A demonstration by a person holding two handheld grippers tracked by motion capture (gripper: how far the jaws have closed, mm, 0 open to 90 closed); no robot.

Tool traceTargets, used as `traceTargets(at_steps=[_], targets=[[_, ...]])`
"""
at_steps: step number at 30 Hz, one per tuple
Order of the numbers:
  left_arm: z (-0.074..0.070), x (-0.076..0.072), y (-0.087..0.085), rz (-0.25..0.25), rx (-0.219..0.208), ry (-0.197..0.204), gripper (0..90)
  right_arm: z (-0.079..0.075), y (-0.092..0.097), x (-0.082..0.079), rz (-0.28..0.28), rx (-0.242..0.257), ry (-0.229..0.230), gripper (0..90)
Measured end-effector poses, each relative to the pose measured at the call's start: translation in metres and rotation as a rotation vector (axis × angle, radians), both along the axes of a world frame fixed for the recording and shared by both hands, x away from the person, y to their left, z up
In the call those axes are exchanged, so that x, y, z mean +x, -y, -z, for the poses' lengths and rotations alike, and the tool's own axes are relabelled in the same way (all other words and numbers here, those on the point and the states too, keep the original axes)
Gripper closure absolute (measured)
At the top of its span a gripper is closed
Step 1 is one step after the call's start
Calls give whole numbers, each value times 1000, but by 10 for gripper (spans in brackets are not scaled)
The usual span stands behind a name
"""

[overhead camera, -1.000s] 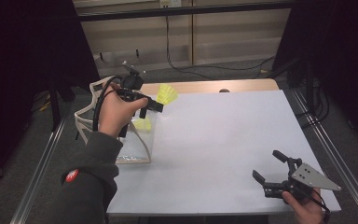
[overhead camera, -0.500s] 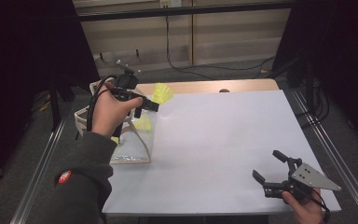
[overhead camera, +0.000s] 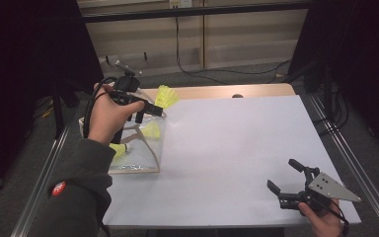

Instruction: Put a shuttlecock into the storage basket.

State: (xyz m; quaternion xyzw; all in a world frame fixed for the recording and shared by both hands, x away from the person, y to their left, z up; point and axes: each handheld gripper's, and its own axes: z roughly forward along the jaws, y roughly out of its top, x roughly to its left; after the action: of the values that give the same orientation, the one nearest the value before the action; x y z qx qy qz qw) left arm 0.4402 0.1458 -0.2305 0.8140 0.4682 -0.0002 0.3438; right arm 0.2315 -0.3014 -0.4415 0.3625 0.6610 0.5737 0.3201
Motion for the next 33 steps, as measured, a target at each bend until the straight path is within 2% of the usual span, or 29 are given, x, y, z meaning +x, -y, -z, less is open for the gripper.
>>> traceTargets(at_steps=[11, 33], targets=[[-7, 1, -6, -10, 6, 20, 648, 0, 0, 0, 1, 0, 0, 27], [-19, -1, -22, -23, 3, 30, 648, 0, 0, 0, 1, -7, 3, 27]])
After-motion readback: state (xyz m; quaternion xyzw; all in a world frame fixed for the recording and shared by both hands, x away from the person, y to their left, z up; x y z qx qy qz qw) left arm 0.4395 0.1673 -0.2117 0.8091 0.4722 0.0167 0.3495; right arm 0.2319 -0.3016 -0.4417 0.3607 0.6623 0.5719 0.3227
